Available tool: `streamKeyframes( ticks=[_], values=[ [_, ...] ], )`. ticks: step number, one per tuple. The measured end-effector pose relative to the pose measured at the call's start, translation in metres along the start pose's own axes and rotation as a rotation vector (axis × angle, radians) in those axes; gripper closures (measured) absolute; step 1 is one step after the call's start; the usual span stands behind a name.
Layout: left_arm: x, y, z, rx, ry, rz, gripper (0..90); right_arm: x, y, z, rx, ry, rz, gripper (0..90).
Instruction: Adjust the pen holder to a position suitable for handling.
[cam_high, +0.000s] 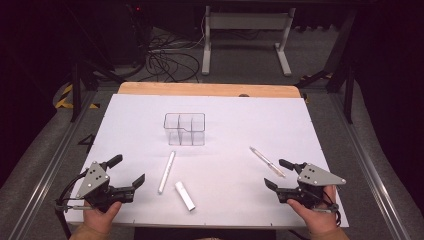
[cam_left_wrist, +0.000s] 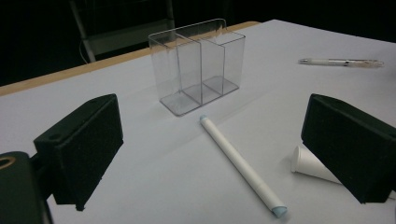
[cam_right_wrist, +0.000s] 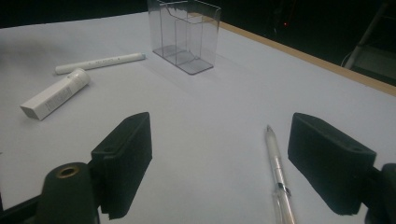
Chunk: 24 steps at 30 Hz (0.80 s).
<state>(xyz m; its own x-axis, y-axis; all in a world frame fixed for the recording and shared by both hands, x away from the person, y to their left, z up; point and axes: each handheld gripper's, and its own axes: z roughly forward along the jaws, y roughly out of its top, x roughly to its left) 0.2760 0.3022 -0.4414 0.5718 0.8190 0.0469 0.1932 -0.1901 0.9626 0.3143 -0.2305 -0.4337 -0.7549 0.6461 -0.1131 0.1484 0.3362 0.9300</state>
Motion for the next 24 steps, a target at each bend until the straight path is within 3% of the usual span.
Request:
streamKeyframes(
  ticks=[19,24],
  values=[
    [0.0007,0.0008,-0.0025,-0.009,0.013,0.002,6.5,-0.0003,0.0014,0.0017,-0.008,0.007,-0.002,22.1],
    [-0.0004,0.0011,-0.0008,-0.004,0.015,0.011,6.6,0.0001,0.0056,0.0046,0.014,0.015,-0.018,25.8]
  ],
)
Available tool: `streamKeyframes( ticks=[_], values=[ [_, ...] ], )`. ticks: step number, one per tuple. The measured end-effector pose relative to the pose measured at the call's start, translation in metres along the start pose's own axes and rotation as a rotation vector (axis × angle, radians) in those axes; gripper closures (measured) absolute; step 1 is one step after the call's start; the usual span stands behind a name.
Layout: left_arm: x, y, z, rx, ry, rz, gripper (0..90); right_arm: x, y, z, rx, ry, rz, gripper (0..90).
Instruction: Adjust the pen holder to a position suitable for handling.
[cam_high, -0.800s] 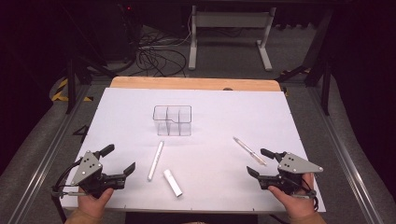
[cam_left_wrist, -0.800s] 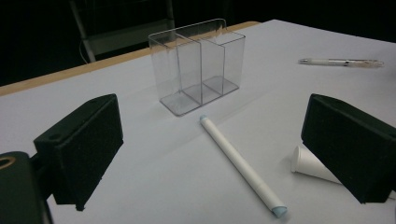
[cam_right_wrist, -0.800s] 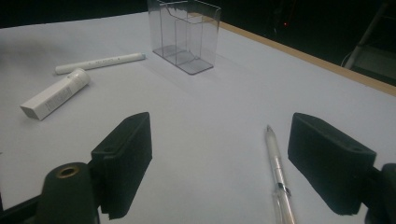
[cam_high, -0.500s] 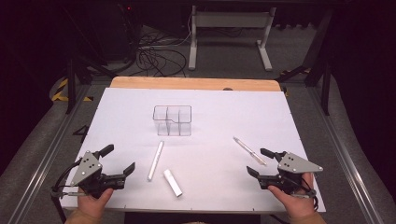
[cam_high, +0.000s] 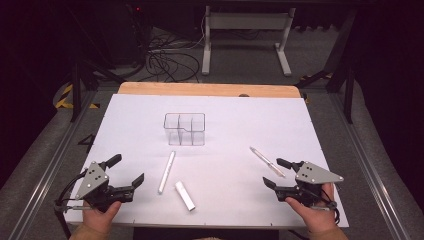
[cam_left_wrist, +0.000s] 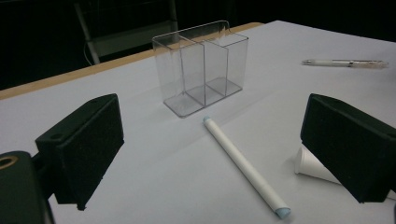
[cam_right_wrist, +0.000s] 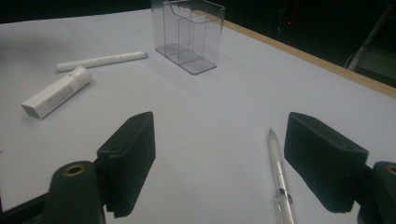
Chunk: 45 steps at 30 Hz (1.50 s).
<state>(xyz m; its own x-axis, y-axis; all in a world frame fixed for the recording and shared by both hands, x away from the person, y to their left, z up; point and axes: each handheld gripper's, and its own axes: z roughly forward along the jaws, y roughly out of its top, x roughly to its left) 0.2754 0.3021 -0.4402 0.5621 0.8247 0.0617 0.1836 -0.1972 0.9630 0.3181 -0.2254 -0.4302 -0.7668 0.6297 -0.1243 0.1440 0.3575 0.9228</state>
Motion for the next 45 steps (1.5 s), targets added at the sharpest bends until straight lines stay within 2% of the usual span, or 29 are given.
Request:
streamKeyframes(
  ticks=[9,19,32,38,39,41,42,43,45],
  values=[
    [-0.001,0.0,0.0,-0.002,-0.003,0.001,6.6,0.001,0.008,0.007,0.006,0.028,-0.008,28.2],
    [-0.001,0.0,0.0,-0.003,-0.003,0.005,7.3,-0.002,0.021,0.022,0.018,0.061,-0.011,28.4],
    [-0.002,0.0,0.001,0.001,-0.008,0.007,7.7,0.0,0.036,0.034,-0.004,0.085,-0.035,27.3],
    [-0.001,0.0,0.001,0.005,-0.009,0.011,7.7,0.002,0.04,0.04,0.008,0.13,-0.085,37.0],
    [-0.001,0.0,0.001,0.004,-0.009,0.012,7.7,0.003,0.044,0.043,0.018,0.151,-0.103,40.2],
    [-0.001,0.0,0.001,0.004,-0.009,0.012,7.7,0.004,0.046,0.045,0.022,0.151,-0.116,40.2],
    [-0.001,0.0,0.001,0.004,-0.009,0.012,7.7,0.005,0.05,0.049,0.024,0.16,-0.131,43.9],
    [-0.001,0.0,0.001,0.005,-0.009,0.012,7.7,0.005,0.05,0.049,0.024,0.16,-0.131,43.9],
    [-0.001,0.0,0.001,0.005,-0.008,0.014,7.7,0.005,0.055,0.053,0.033,0.19,-0.14,45.3]
  ],
)
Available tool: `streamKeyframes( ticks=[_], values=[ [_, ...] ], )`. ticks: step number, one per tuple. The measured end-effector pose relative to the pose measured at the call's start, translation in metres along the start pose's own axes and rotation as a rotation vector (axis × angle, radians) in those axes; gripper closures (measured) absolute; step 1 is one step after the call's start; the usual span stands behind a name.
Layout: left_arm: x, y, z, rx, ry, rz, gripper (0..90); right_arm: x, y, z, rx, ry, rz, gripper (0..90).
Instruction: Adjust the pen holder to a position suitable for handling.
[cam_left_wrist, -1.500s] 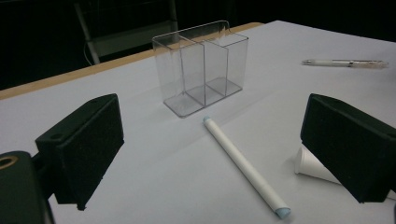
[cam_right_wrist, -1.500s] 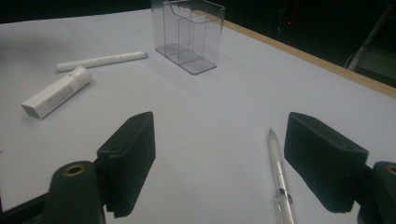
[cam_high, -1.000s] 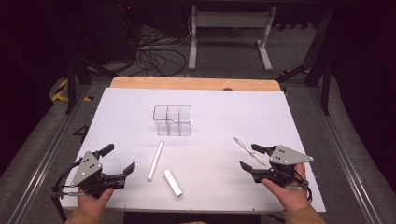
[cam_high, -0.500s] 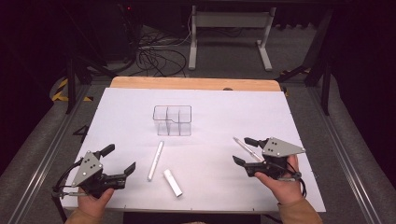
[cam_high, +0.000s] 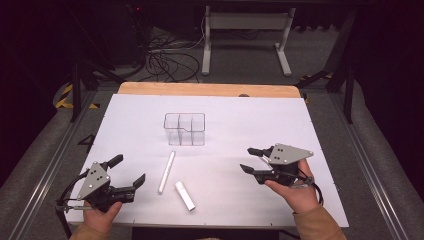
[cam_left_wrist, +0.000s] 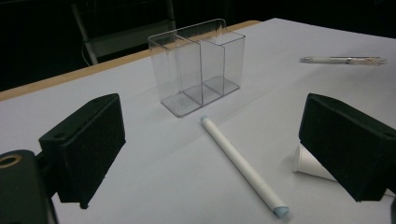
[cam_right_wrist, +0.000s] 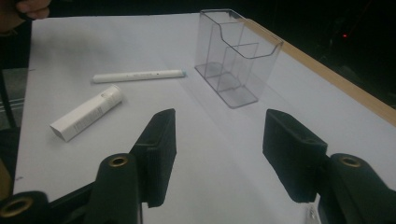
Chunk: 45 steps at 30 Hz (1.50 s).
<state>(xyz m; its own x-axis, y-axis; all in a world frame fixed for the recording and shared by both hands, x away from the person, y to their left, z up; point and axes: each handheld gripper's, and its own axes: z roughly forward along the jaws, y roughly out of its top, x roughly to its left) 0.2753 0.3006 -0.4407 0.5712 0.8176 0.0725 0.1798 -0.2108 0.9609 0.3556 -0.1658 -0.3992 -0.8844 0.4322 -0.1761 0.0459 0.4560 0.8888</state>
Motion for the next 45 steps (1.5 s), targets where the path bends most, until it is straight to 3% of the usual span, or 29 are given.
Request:
streamKeyframes(
  ticks=[5,21,36,45],
  values=[
    [0.0,0.0,0.0,0.001,-0.002,-0.002,7.7,-0.004,0.015,0.012,0.036,0.025,-0.039,44.7],
    [0.0,0.0,0.001,0.005,-0.005,-0.007,7.7,-0.015,0.043,0.047,0.079,0.061,-0.058,43.2],
    [0.0,-0.001,0.001,0.005,-0.006,-0.005,7.7,-0.024,0.061,0.074,0.094,0.095,-0.087,41.1],
    [0.001,-0.001,0.001,0.011,-0.011,-0.009,7.8,-0.031,0.067,0.09,0.108,0.131,-0.114,46.6]
  ],
)
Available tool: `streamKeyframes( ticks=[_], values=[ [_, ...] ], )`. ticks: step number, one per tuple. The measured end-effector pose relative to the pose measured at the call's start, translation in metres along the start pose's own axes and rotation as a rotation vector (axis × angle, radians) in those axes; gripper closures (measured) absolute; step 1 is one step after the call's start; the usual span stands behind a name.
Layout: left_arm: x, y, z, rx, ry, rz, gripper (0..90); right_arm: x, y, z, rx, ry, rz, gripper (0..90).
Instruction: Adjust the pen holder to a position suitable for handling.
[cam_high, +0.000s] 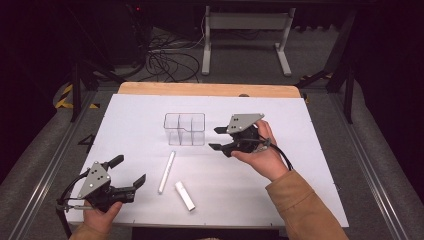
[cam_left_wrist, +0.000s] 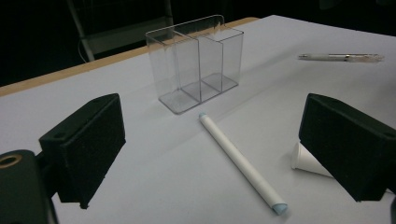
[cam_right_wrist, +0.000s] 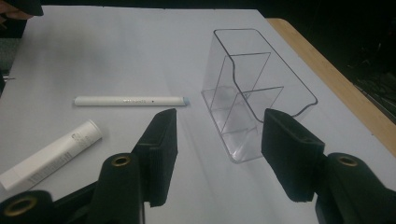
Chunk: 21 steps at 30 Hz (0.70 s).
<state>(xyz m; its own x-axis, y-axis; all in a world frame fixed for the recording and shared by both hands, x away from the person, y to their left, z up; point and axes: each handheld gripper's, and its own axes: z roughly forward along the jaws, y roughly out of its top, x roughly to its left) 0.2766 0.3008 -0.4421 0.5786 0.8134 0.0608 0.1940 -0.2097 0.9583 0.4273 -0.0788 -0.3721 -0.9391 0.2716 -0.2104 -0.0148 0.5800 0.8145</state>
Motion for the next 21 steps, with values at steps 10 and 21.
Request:
streamKeyframes(
  ticks=[10,21],
  values=[
    [0.0,0.0,0.0,0.002,0.0,-0.001,7.8,-0.01,0.007,0.015,0.056,0.001,-0.024,46.6],
    [0.001,0.0,0.0,0.002,-0.001,-0.003,8.0,-0.024,0.012,0.05,0.097,0.016,-0.006,50.2]
  ],
)
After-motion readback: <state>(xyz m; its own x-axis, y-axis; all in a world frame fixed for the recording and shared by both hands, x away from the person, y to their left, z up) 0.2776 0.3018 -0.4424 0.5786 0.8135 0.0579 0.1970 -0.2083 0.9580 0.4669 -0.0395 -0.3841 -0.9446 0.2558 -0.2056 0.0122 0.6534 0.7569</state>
